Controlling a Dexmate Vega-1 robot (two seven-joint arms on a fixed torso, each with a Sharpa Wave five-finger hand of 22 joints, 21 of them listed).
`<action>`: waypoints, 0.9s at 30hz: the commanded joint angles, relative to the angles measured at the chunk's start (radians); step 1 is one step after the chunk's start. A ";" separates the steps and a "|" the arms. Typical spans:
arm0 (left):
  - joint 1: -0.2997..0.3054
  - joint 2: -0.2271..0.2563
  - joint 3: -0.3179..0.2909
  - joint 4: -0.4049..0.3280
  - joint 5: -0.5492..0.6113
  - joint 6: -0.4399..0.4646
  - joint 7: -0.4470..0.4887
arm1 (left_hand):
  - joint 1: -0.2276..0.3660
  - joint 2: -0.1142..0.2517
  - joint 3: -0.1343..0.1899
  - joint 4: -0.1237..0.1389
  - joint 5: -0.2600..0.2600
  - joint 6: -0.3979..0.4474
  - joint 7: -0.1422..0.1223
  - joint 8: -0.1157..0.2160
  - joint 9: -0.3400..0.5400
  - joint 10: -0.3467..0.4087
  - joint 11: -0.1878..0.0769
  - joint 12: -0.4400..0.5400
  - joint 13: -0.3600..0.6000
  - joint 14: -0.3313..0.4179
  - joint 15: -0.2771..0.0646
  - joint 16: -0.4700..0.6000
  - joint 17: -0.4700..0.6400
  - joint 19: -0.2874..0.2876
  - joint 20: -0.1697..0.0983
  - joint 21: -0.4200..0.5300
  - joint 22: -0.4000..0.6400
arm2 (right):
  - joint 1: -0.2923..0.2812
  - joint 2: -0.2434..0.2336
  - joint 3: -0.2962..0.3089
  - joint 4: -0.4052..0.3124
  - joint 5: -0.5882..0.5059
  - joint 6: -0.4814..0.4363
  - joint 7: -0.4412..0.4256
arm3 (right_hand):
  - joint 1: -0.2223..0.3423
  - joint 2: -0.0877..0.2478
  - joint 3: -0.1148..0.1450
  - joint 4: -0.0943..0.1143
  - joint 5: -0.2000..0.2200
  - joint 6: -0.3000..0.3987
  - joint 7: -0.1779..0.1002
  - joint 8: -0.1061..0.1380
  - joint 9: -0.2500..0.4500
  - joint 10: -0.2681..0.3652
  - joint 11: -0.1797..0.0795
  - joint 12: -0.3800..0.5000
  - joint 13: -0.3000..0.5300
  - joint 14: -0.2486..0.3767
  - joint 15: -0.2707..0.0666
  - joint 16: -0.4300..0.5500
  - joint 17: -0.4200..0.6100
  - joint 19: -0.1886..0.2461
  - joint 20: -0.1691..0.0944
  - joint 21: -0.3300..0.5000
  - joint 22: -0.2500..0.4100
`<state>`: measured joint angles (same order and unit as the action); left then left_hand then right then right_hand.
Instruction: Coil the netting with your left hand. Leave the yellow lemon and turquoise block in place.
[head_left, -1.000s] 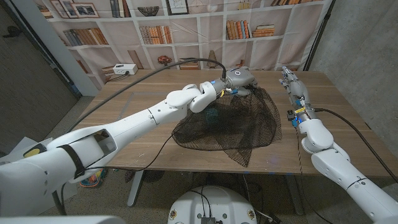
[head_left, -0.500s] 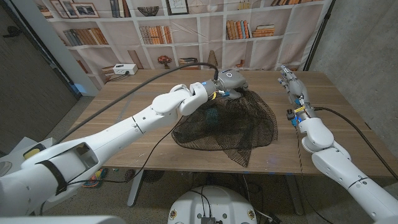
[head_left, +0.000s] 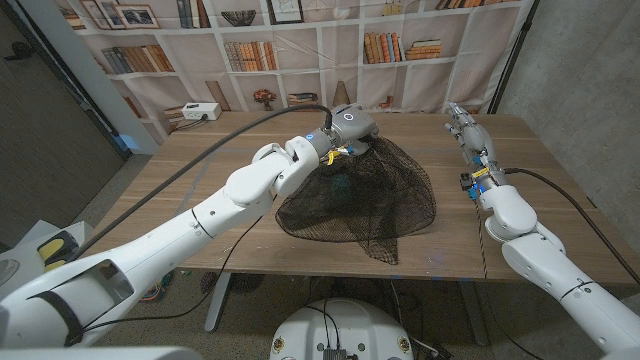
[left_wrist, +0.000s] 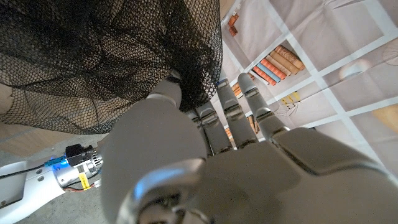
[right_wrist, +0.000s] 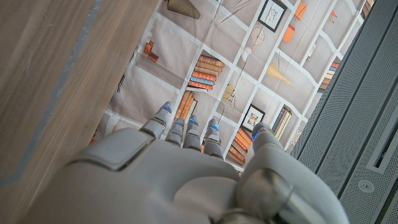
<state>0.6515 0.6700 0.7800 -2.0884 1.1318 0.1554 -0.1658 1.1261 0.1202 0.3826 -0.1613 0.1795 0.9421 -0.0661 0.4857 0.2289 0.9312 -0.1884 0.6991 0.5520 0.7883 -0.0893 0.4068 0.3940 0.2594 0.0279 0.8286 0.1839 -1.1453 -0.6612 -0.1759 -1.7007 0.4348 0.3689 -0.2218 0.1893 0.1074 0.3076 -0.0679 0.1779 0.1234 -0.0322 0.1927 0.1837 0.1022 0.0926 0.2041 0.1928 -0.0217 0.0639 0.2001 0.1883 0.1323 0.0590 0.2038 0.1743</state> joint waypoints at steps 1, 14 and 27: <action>0.114 -0.004 -0.057 -0.104 0.223 0.167 -0.107 | 0.040 0.023 -0.006 0.002 0.004 0.023 0.008 0.007 0.010 0.019 -0.014 0.005 0.001 0.009 -0.151 0.007 0.009 0.006 -0.007 0.006 0.005 | 0.026 0.001 -0.005 0.007 -0.002 -0.014 -0.001 | -0.002 0.000 0.007 0.000 0.003 0.005 -0.002 0.000 0.003 0.006 -0.004 -0.001 0.003 0.006 0.000 -0.003 0.003 0.008 0.003 -0.002 0.003; 0.224 -0.037 -0.117 -0.180 0.364 0.271 -0.267 | 0.047 0.022 -0.013 0.004 0.003 0.023 0.006 0.007 0.008 0.018 -0.015 0.002 0.000 0.011 -0.152 0.005 0.022 0.012 -0.010 0.010 0.006 | 0.063 0.009 -0.015 0.018 -0.009 -0.029 -0.010 | -0.002 0.002 0.008 0.001 0.003 0.005 -0.003 -0.001 0.003 0.007 -0.004 -0.001 0.003 0.008 0.000 -0.002 0.003 0.009 0.002 -0.002 0.003; 0.332 -0.066 -0.136 -0.211 0.480 0.273 -0.356 | 0.058 0.008 -0.025 -0.001 -0.003 0.037 0.003 0.007 0.001 0.036 -0.011 -0.017 -0.038 0.030 -0.153 0.009 0.040 0.031 -0.024 0.020 0.006 | 0.106 0.031 -0.028 0.038 -0.028 -0.031 -0.039 | -0.004 0.011 0.013 0.005 0.004 0.007 -0.006 0.000 0.003 0.008 -0.006 -0.002 0.003 0.010 -0.003 -0.001 0.004 0.011 -0.004 -0.001 0.003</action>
<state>0.9007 0.6247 0.6625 -2.2698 1.5000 0.4079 -0.4290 1.1475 0.1095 0.3615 -0.1603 0.1765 0.9541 -0.0641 0.4891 0.2289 0.9379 -0.1827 0.6875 0.5216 0.8064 -0.0932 0.4107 0.4286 0.2808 0.0066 0.8439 0.1837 -1.0767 -0.6504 -0.1940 -1.6781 0.4207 0.3405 -0.2350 0.1826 0.1141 0.3104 -0.0651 0.1779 0.1233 -0.0322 0.1927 0.1837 0.1058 0.0890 0.2041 0.1928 -0.0162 0.0585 0.2000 0.1883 0.1323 0.0590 0.2038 0.1743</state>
